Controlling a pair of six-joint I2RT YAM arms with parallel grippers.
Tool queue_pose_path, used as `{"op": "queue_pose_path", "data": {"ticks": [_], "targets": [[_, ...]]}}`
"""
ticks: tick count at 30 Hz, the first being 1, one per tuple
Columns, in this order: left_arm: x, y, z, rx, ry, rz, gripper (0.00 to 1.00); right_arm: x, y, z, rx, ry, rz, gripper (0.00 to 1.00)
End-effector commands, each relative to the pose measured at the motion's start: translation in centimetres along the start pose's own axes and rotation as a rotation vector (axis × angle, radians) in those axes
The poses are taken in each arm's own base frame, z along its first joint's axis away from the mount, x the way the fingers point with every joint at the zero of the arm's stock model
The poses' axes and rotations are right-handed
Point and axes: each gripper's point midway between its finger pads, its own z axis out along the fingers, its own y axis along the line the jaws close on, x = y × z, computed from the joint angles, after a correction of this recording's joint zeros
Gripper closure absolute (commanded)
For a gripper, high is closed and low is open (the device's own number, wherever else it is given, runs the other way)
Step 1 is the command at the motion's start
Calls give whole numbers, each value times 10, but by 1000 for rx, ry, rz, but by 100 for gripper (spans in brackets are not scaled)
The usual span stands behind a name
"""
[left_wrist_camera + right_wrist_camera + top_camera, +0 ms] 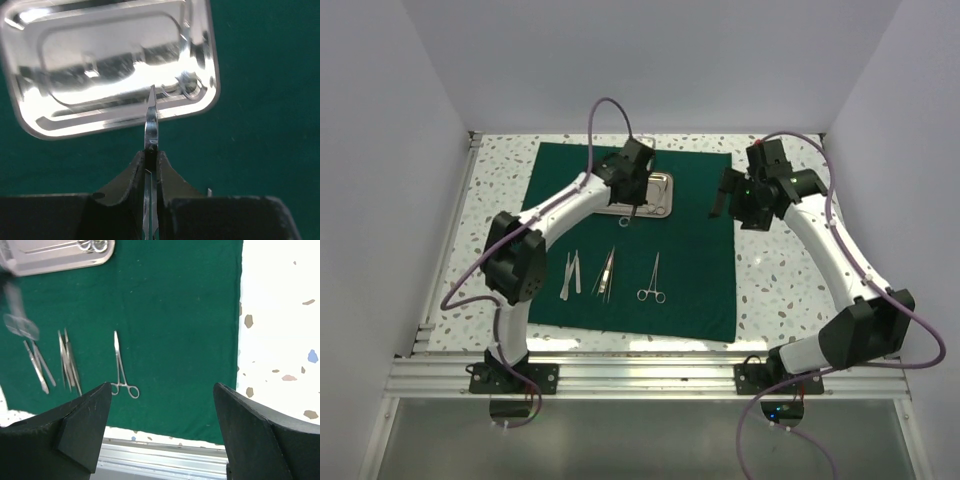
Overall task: Open and lay out the surgical kit
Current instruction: Place the medical item in the surgical kit, then pick up the medical item from the container.
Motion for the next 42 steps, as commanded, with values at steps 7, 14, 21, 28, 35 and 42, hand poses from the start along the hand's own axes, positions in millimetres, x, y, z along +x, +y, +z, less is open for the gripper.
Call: {"op": "queue_pose_path", "data": {"ticks": [7,14,21,28,35,42], "targets": [[101,-82,-33,90,106,-64,100,24,-1,-48,-109,-44,7,14],[137,-100,-31,67,119,-60,100,46,-15,-66,-103,-44,0,14],[154,-107,-33,71,173,-66,56,54,-22,-71,-88,-45,-11,13],[87,-99,-43,50,44,40,40,48,-24,-70,-71,-62,-12,13],[1,-60,-11,17,-48,72,46,36,-27,-70,-34,-99,-10,13],[-35,-45,52,-40,-70,188,47,23,-26,-62,5,-108,10,13]]}}
